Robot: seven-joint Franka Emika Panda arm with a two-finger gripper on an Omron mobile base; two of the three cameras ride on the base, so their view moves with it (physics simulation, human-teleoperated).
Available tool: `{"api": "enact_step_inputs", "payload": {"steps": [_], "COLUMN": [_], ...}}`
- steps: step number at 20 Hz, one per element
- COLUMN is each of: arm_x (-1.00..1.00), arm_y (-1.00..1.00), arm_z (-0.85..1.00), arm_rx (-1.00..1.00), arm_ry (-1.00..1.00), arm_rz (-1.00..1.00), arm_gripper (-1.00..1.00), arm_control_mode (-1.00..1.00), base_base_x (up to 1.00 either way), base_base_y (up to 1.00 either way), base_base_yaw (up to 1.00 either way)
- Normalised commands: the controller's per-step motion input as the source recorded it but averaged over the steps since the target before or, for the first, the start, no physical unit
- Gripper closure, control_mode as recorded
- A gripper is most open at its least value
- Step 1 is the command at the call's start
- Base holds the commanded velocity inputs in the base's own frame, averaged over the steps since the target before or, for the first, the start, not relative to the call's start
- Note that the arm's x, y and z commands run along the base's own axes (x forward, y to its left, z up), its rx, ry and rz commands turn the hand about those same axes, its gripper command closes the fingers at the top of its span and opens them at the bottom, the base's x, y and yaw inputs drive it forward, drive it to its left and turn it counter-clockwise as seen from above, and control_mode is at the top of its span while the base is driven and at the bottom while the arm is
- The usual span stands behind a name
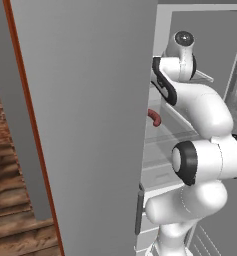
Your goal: Retrieve the sausage and cheese from the fridge and place them on the cutting board on the counter.
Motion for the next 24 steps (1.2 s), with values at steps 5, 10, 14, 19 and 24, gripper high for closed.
{"api": "enact_step_inputs", "payload": {"steps": [5, 10, 14, 19, 24], "arm_x": [0.01, 0.02, -0.24, -1.0, -1.0], "arm_y": [0.0, 0.0, 0.0, -0.02, 0.0], "arm_z": [-0.21, -0.03, 0.0, 0.11, 0.39], "arm_rx": [0.0, 0.0, 0.0, 0.0, -0.04], "arm_ry": [0.01, 0.01, -0.02, -0.17, -0.04], "arm_rz": [0.0, 0.0, 0.0, 0.02, 0.07], "arm_gripper": [1.0, 1.0, 1.0, 1.0, 1.0], "arm_control_mode": [-1.0, -1.0, -1.0, -1.0, -1.0], "base_base_x": [0.0, 0.0, 0.0, 0.0, 0.0], "base_base_y": [0.0, 0.0, 0.0, 0.0, 0.0], "base_base_yaw": [0.0, 0.0, 0.0, 0.0, 0.0]}}
